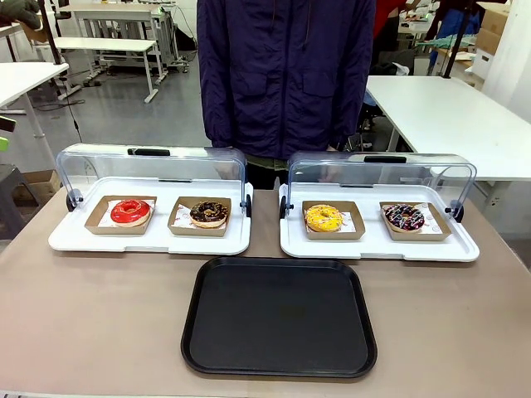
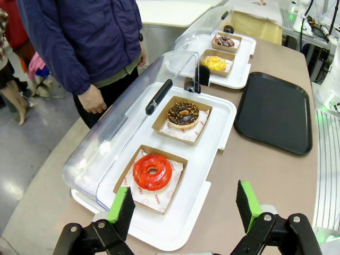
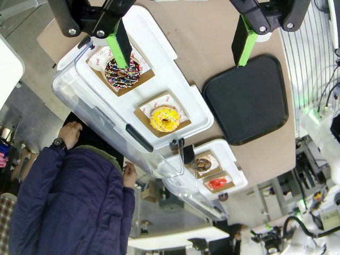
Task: Move the second donut from the left to the tray.
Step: Pick up the Paper togo box containing the Donut indicated by the person and place it on the Handle tray.
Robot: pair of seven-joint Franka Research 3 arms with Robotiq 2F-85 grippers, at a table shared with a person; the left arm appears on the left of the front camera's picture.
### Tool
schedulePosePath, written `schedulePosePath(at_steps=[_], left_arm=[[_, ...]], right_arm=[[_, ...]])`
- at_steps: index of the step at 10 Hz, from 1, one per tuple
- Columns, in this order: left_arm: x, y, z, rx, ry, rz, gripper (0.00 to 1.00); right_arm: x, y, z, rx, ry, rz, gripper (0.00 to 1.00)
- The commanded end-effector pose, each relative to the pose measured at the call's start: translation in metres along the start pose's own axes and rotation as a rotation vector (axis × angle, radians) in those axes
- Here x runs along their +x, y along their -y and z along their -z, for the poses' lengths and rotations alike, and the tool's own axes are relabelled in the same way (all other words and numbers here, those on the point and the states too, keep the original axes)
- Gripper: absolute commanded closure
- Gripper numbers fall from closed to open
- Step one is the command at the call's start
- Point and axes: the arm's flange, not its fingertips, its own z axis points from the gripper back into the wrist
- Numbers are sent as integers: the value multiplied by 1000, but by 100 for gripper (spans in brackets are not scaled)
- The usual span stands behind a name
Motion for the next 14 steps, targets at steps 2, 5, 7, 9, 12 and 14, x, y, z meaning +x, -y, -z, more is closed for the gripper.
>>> schedulePosePath(at_steps=[2, 5, 7, 9, 12, 14], left_arm=[[2, 1, 0, -8, 6, 8, 0], [2, 1, 0, -8, 6, 8, 0], [2, 1, 0, -8, 6, 8, 0], [2, 1, 0, -8, 6, 8, 0], [2, 1, 0, -8, 6, 8, 0], [2, 1, 0, -8, 6, 8, 0]], right_arm=[[1, 2, 2, 0, 24, -22, 0], [1, 2, 2, 0, 24, -22, 0], [1, 2, 2, 0, 24, -22, 0], [1, 2, 2, 0, 24, -22, 0], [1, 2, 2, 0, 24, -22, 0], [1, 2, 2, 0, 24, -22, 0]])
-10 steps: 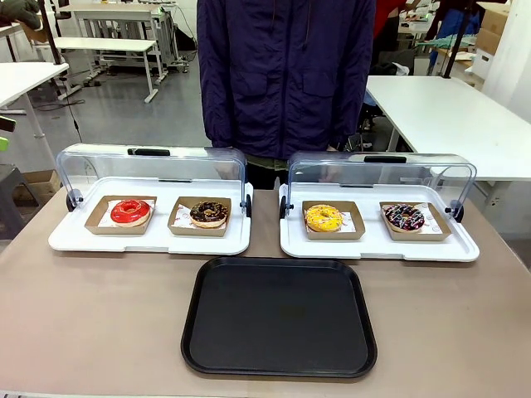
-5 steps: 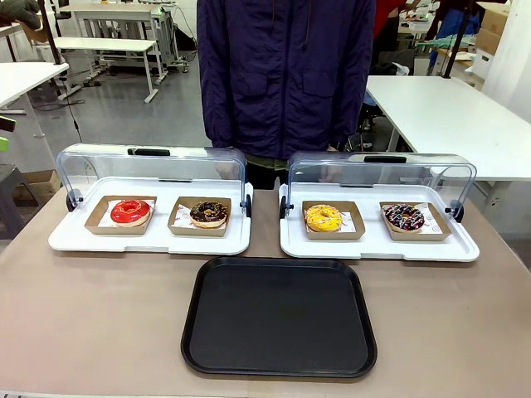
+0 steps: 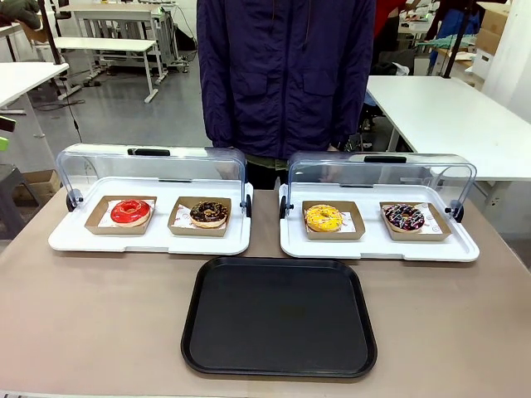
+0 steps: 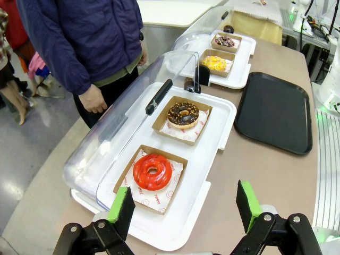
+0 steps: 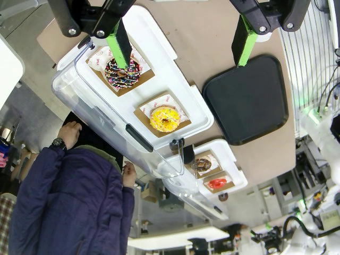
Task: Move the second donut from the left to the tray.
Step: Pick up the Paper togo box containing the Donut indicated by the person and place it on the Handle tray.
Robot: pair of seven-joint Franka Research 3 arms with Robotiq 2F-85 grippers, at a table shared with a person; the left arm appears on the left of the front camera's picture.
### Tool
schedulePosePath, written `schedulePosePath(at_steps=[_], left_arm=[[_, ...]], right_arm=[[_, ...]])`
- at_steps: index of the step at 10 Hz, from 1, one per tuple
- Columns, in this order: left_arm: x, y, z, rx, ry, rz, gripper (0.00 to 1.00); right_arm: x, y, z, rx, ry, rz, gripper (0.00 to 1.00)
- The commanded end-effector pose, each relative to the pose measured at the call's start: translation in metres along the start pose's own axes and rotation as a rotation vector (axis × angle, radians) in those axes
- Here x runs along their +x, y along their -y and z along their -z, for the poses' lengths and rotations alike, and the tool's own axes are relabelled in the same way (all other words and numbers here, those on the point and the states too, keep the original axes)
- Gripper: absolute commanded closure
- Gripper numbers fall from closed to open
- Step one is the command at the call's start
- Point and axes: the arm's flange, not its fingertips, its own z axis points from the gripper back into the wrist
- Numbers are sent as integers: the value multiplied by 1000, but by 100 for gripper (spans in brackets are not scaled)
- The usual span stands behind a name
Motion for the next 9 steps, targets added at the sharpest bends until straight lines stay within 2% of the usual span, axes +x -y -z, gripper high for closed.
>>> schedulePosePath(at_steps=[1, 9], left_arm=[[2, 1, 0, -8, 6, 8, 0], [2, 1, 0, -8, 6, 8, 0]], right_arm=[[1, 2, 2, 0, 24, -22, 0], [1, 2, 2, 0, 24, -22, 0]])
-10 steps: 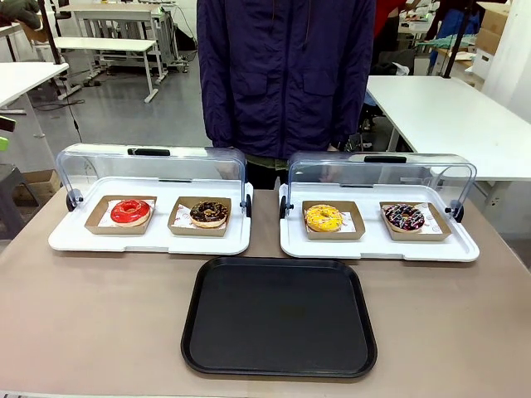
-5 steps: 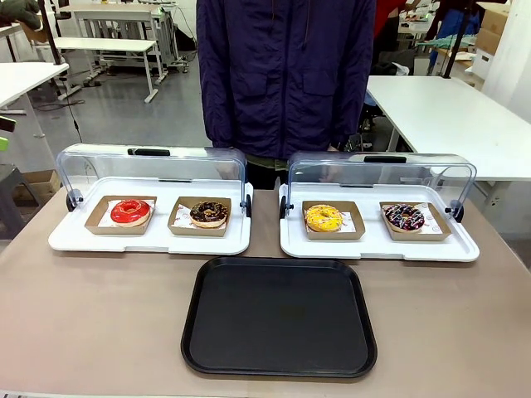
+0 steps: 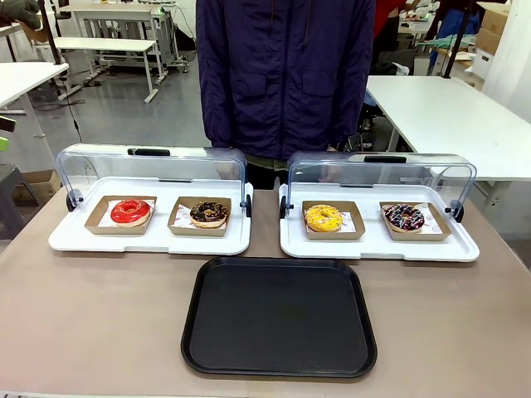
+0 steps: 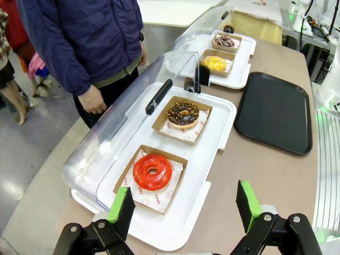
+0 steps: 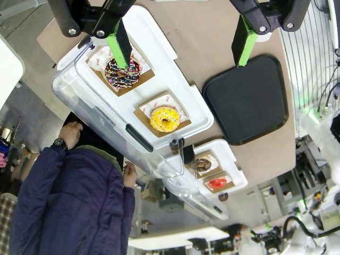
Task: Move the second donut from the left to the tray.
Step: Pick up the Paper togo box containing the Donut indicated by the person and place it on the Handle tray.
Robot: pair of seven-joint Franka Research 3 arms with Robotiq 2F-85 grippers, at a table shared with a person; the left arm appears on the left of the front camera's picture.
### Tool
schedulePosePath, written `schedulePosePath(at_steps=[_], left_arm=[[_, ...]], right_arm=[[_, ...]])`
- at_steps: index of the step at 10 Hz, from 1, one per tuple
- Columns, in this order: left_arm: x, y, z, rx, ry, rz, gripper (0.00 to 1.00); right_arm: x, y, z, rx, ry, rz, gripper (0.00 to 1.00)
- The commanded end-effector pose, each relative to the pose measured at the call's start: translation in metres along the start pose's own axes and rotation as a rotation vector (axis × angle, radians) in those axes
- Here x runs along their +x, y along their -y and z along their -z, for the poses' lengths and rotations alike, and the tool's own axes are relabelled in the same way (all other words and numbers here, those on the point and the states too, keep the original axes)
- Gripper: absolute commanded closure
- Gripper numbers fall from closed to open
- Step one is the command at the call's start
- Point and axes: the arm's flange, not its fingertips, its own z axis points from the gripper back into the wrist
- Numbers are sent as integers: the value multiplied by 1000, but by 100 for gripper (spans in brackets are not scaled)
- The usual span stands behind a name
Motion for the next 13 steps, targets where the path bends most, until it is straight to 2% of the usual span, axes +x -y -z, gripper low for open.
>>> schedulePosePath(at_steps=[1, 13], left_arm=[[2, 1, 0, -8, 6, 8, 0], [2, 1, 0, -8, 6, 8, 0]], right_arm=[[1, 2, 2, 0, 24, -22, 0], [1, 2, 2, 0, 24, -22, 0]])
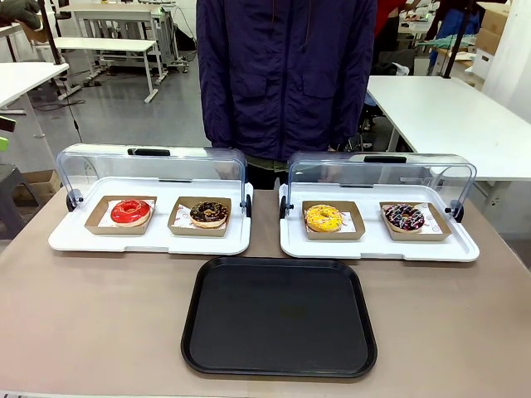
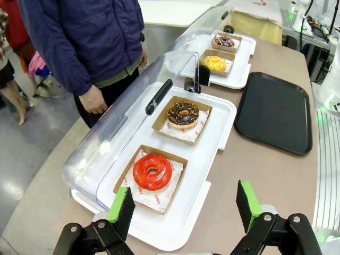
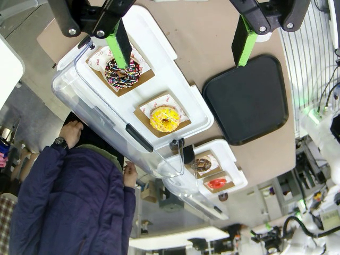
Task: Move the second donut from the left to the tray.
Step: Pick up the Paper togo box containing the Donut indicated by the person and place it on the Handle tray.
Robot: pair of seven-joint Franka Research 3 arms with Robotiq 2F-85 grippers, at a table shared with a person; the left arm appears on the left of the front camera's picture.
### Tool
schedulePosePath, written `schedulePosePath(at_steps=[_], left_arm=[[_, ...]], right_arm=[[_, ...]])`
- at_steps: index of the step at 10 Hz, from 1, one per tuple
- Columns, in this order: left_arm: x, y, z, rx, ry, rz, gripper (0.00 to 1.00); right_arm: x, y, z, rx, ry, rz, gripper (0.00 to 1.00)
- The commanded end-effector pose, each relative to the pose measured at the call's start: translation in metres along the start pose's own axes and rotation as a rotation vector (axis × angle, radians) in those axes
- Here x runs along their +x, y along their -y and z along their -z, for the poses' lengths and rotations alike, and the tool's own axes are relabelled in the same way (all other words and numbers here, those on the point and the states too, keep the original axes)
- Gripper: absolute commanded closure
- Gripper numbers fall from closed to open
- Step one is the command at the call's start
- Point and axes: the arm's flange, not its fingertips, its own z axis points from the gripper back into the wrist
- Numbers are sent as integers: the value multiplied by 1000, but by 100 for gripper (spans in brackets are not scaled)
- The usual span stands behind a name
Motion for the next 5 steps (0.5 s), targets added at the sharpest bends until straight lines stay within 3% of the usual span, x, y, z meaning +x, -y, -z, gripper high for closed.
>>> schedulePosePath(at_steps=[1, 5], left_arm=[[2, 1, 0, -8, 6, 8, 0], [2, 1, 0, -8, 6, 8, 0]], right_arm=[[1, 2, 2, 0, 24, -22, 0], [1, 2, 2, 0, 24, -22, 0]])
